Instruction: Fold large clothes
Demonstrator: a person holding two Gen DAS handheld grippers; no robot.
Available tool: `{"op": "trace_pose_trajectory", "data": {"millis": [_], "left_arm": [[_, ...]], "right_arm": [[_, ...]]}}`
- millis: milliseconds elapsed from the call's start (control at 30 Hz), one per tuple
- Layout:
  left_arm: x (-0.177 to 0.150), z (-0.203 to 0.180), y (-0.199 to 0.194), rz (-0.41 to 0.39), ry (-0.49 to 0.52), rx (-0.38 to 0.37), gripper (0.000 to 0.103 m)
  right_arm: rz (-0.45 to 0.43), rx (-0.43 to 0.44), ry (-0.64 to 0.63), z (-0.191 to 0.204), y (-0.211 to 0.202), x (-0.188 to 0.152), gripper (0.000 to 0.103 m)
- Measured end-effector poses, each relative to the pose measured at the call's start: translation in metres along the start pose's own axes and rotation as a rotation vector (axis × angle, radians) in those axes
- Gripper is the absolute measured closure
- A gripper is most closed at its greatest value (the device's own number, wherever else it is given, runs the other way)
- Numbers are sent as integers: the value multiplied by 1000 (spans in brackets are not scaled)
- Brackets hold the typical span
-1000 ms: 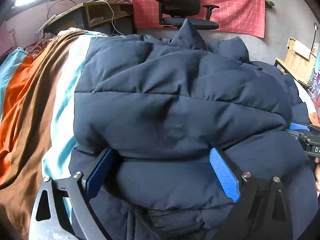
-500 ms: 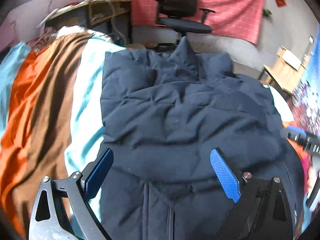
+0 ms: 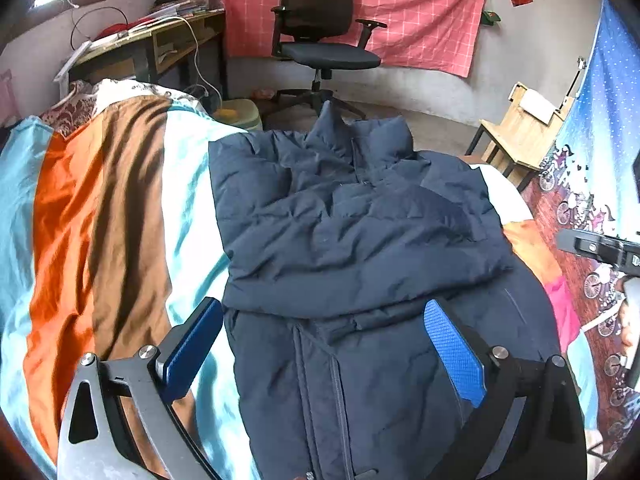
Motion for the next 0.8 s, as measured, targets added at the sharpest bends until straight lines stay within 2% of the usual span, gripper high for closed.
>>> {"op": "trace_pose_trajectory", "data": {"millis": [233, 333, 400, 533, 600, 700, 800], "left_arm": [[39, 25, 25, 2, -74, 24, 4], [59, 37, 40, 7, -97, 57, 4], [82, 41, 54, -25, -80, 79, 4], [123, 44, 85, -111, -48, 127, 4], [144, 42, 114, -140, -43, 155, 4], [165, 40, 160, -142, -42, 168, 4], [180, 38, 203, -123, -24, 198, 4]], "right_arm": [[-11, -34, -130, 19, 0, 30, 7], [-26, -43, -166, 18, 12, 51, 7], [-32, -37, -167, 12, 27, 66, 7], [-63, -13, -127, -8, 66, 102, 7], [-87, 5, -99, -20, 91, 123, 7], [-127, 13, -37, -45, 135, 154, 7], [-129, 48, 61, -69, 181, 178, 7]]}}
Point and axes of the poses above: each gripper's, at about its wrist camera, not at the fingertips, and y roughly the way its jaws point, z to its left, x to its top, the point moved 8 cm from there along y, roughly the way its jaws point, and after that the axes turned 8 degrees about -z, right-handed, at the moved point
